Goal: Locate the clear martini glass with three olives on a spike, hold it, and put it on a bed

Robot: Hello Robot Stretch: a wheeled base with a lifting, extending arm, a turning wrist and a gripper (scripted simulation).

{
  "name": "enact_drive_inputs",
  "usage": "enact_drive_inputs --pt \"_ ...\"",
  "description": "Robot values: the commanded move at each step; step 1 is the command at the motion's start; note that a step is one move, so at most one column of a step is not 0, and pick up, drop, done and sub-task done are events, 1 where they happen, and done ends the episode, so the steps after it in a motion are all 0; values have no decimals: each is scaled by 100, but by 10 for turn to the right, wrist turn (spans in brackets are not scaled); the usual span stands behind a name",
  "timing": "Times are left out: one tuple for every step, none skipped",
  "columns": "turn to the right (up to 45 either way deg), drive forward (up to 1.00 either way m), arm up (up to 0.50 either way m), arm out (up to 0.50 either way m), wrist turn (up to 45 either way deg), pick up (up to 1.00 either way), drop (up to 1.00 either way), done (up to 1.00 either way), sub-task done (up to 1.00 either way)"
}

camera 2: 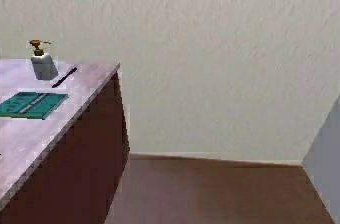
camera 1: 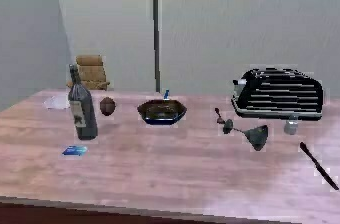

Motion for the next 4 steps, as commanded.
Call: enact_drive_inputs --pt "-450 0 0 0 0 0 0 0 0" --pt "-240 0 0 0 0 0 0 0 0" --pt "0 0 50 0 0 0 0 0 0" --pt "0 0 38 0 0 0 0 0 0"
